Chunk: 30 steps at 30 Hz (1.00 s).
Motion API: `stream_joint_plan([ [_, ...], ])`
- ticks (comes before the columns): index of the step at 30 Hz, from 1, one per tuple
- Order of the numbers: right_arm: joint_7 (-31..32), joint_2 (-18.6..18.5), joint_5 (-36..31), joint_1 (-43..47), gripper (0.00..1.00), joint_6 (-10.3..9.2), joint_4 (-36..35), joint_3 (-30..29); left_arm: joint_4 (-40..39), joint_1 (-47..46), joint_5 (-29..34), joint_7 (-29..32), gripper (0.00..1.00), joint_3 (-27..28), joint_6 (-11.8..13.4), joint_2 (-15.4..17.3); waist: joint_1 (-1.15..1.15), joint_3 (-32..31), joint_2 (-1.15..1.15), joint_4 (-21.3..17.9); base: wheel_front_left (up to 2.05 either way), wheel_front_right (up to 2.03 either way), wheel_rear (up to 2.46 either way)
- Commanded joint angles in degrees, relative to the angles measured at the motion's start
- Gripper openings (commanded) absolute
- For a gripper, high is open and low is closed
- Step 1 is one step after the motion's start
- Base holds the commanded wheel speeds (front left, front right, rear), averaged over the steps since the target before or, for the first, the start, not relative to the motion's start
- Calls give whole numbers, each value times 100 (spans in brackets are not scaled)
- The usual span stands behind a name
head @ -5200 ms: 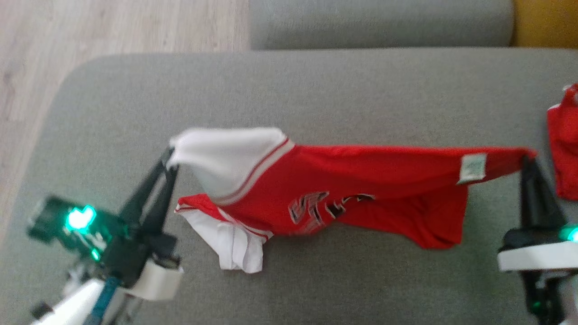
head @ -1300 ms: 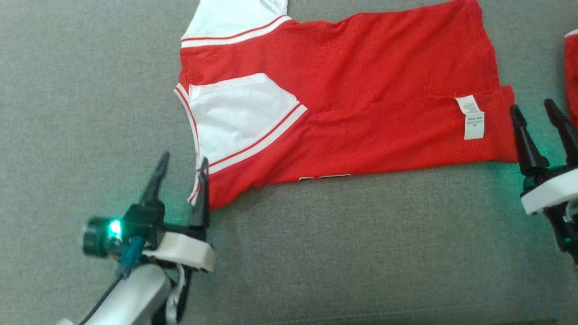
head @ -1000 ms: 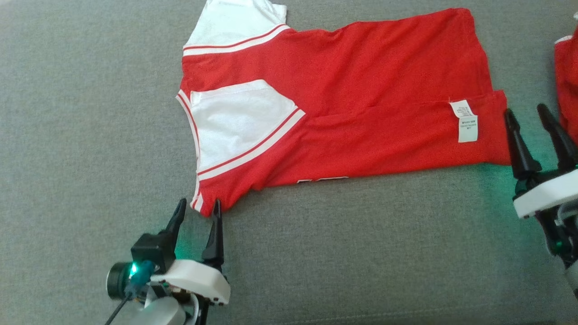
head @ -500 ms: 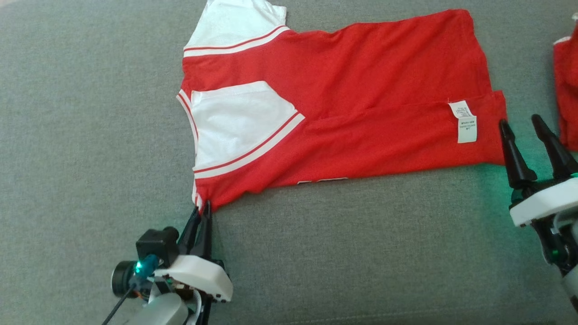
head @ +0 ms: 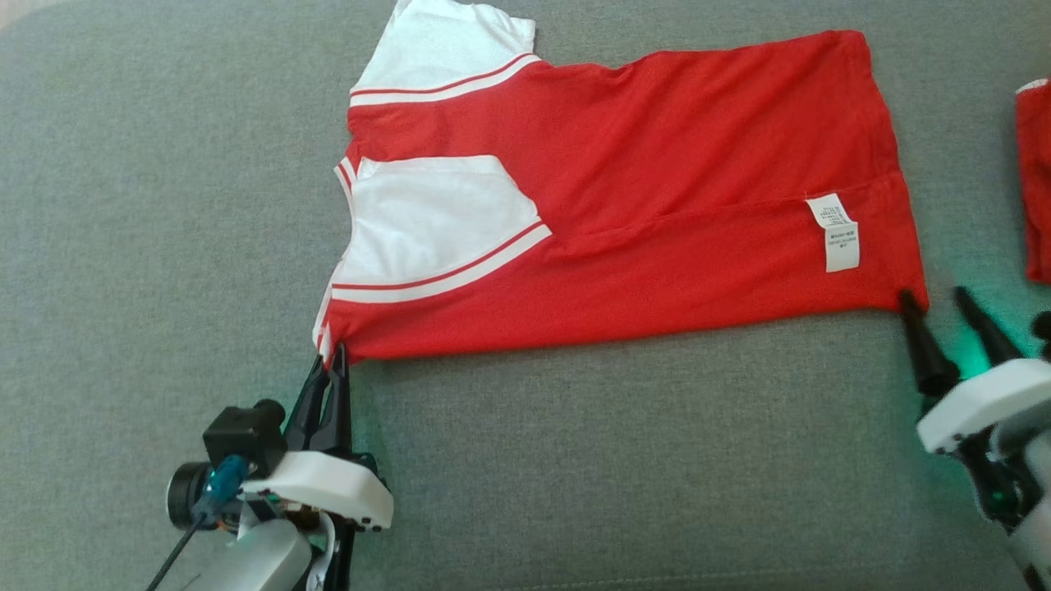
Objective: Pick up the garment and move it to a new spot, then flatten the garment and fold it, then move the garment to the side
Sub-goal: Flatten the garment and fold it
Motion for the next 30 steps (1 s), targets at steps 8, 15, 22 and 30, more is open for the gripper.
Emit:
stream_joint_plan([
  [8, 162, -130, 383, -228, 0, 39, 164, 511, -131, 29, 31, -55, 0, 240, 8, 157, 0, -107, 0, 94, 0, 0, 0],
  [15, -87, -621, 593, 254, 0, 39, 110, 707, -162, 396, -65, -67, 0, 129, -102, 109, 0, -445, 0, 172, 0, 0, 0],
  [22, -247, -910, 731, 1088, 0, 39, -304, 662, -317, 869, -174, -67, 0, 51, -113, 191, 0, -591, 0, 201, 0, 0, 0],
  [30, -328, -864, 727, 1847, 16, 39, -902, 319, -472, 1200, -282, 100, 0, -139, -256, 283, 0, -568, 0, 124, 0, 0, 0],
])
